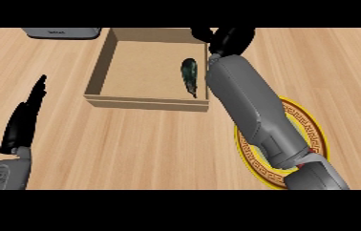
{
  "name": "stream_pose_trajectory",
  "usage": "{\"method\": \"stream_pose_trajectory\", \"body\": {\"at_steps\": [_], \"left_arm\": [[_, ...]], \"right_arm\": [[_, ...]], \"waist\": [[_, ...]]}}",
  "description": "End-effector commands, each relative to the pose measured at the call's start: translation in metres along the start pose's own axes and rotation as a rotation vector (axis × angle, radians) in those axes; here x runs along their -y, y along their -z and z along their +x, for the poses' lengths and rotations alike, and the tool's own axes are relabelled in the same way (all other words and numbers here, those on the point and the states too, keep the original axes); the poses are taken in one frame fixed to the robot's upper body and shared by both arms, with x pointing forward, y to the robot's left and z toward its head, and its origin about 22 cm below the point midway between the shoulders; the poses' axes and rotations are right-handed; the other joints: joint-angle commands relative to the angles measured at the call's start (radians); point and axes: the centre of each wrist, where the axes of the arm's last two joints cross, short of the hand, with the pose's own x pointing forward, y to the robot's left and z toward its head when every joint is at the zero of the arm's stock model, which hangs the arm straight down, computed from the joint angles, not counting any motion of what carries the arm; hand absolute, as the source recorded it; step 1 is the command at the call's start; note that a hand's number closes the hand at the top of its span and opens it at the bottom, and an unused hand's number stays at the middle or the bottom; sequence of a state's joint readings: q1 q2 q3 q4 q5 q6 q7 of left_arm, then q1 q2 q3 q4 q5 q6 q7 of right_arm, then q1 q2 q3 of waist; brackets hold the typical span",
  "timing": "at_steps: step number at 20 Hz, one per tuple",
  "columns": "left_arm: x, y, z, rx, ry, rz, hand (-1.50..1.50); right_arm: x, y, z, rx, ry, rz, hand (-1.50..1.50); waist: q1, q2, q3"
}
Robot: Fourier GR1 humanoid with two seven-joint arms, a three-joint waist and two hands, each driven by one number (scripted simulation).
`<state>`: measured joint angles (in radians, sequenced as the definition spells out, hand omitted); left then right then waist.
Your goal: Pick the eggplant from the plate and place it in the cardboard box
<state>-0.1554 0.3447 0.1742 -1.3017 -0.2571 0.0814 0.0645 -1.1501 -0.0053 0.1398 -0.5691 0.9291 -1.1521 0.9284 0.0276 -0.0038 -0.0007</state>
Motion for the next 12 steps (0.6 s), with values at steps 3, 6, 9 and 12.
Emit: {"method": "stream_pose_trajectory", "body": {"at_steps": [3, 6, 9, 12], "left_arm": [[-0.018, -0.012, -0.01, -0.036, -0.004, 0.023, 0.0], [-0.03, -0.019, -0.021, -0.054, 0.0, 0.052, 0.0], [-0.033, -0.023, -0.032, -0.076, 0.014, 0.065, 0.0], [-0.041, -0.023, -0.032, -0.07, 0.017, 0.085, 0.0]], "right_arm": [[0.012, -0.028, -0.038, -0.057, 0.072, -0.011, -1.5], [0.026, -0.04, -0.049, -0.045, 0.042, 0.014, -1.5], [0.045, -0.06, -0.056, -0.058, 0.044, 0.084, -1.5], [0.069, -0.074, -0.071, -0.072, 0.016, 0.115, -1.5]], "waist": [[-0.056, -0.023, 0.0], [-0.074, -0.025, 0.0], [-0.095, -0.03, -0.001], [-0.1, -0.026, -0.001]]}}
